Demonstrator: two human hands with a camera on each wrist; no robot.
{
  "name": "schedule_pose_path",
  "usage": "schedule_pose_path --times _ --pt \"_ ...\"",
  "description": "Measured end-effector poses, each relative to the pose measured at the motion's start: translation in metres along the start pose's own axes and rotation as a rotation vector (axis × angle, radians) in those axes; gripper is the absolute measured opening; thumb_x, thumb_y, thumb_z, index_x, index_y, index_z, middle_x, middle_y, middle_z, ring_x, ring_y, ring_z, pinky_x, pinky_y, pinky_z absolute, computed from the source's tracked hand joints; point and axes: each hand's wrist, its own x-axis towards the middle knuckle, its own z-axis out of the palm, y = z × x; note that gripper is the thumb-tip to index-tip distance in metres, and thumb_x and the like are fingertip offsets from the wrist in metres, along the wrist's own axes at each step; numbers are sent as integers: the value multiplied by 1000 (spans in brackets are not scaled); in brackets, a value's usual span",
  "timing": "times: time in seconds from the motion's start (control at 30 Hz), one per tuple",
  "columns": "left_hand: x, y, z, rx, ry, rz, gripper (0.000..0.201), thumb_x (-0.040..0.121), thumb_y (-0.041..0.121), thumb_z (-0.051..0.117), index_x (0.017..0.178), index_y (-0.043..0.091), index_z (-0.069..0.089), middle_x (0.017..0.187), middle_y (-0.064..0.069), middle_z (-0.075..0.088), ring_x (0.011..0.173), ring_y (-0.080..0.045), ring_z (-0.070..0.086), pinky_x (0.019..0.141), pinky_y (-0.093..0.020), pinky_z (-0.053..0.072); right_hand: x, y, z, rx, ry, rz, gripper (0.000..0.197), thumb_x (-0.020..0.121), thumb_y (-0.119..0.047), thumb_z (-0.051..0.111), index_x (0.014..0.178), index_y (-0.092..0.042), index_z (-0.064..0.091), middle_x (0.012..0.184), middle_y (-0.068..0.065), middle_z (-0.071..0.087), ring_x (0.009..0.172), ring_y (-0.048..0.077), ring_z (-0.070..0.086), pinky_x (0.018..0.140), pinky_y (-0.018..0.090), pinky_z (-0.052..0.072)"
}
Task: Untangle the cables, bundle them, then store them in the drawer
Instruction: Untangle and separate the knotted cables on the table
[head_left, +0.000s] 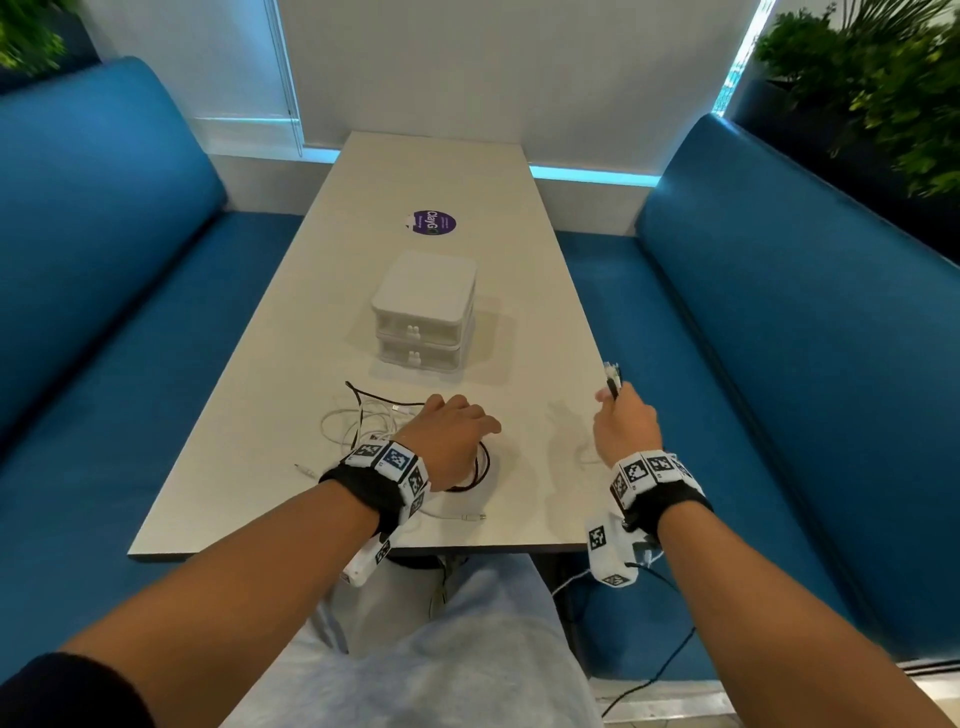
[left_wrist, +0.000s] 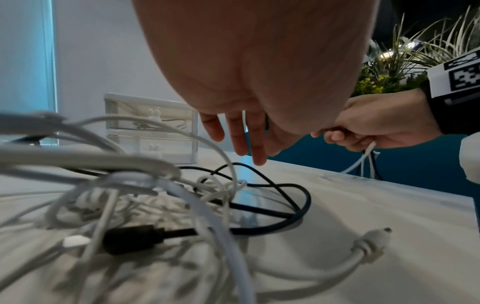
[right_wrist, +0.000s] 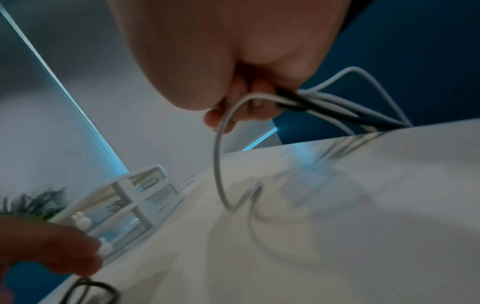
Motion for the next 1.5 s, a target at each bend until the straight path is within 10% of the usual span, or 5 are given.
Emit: schedule_pose_path --times 0.27,0.63,0.87,1.03,1.5 --pt "0 5 -3 -197 101 -36 29 103 26 39 126 22 56 122 2 61 111 -21 50 95 -38 33 2 -26 12 558 -191 44 27 103 -25 37 89 -16 59 68 0 55 55 13 44 53 26 34" --pt "18 45 13 -360 -57 4 37 99 31 57 135 21 54 109 -3 67 101 -25 62 87 -40 50 -10 -39 17 517 -403 -28 30 104 -23 35 90 -12 59 62 0 49 49 12 38 49 26 32" --pt "26 49 29 -582 47 -170 59 97 23 56 144 21 20 95 -7 71 79 -26 66 77 -42 55 -8 -35 7 727 -442 28 24 105 -18 36 91 -9 53 61 1 45 46 11 34 49 25 29" --pt "28 41 24 -496 -38 -66 21 98 14 52 113 17 67 103 -5 70 89 -25 64 82 -36 52 -6 -33 5 716 -456 31 26 106 -19 34 90 -9 52 62 3 44 49 12 32 49 26 29" --pt "23 89 17 -168 -32 301 19 98 19 48 99 9 65 96 -10 62 89 -29 54 75 -42 45 -3 -31 3 552 -495 17 28 106 -22 34 89 -10 53 60 0 41 50 12 32 49 26 28"
